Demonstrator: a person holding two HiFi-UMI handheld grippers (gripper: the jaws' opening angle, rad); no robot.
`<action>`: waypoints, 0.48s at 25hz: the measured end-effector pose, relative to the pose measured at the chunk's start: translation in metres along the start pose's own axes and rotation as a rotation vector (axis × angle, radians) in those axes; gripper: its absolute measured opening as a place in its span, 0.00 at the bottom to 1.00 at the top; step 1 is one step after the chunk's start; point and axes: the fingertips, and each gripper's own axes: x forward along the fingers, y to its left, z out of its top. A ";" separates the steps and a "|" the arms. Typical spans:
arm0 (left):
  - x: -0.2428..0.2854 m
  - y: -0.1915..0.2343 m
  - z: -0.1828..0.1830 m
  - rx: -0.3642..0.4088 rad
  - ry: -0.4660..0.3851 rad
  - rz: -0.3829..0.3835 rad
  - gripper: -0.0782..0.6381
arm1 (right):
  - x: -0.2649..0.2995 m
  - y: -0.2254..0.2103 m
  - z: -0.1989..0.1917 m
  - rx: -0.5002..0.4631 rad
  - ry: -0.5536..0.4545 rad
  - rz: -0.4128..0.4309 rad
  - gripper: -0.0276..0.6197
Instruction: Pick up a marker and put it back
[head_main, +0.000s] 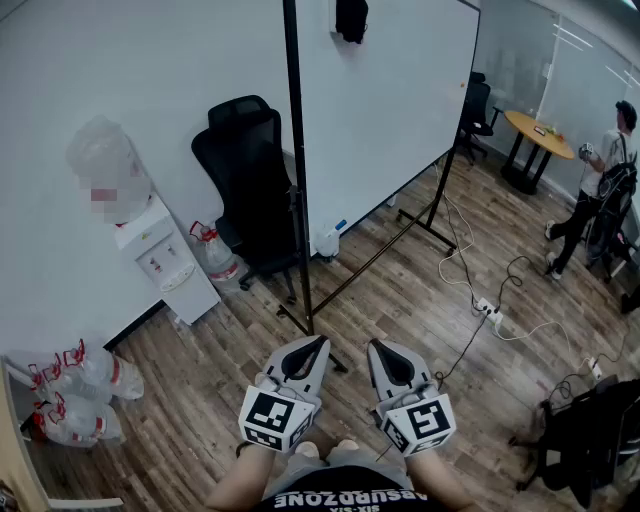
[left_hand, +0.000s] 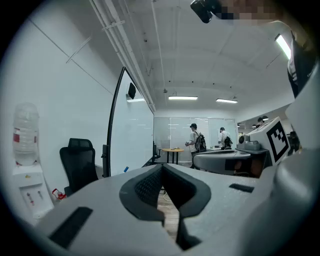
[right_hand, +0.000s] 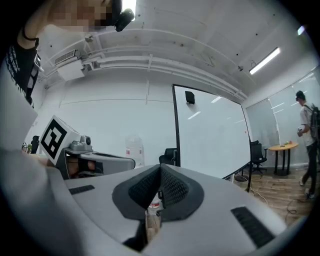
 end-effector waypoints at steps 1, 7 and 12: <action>0.003 0.001 0.001 0.001 0.001 0.000 0.12 | 0.002 -0.003 0.000 0.006 -0.002 -0.001 0.04; 0.018 -0.003 0.004 0.011 0.005 -0.001 0.12 | 0.007 -0.017 0.000 0.020 -0.008 0.013 0.04; 0.025 -0.006 0.005 0.011 0.002 0.022 0.12 | 0.009 -0.025 0.002 0.044 -0.025 0.045 0.11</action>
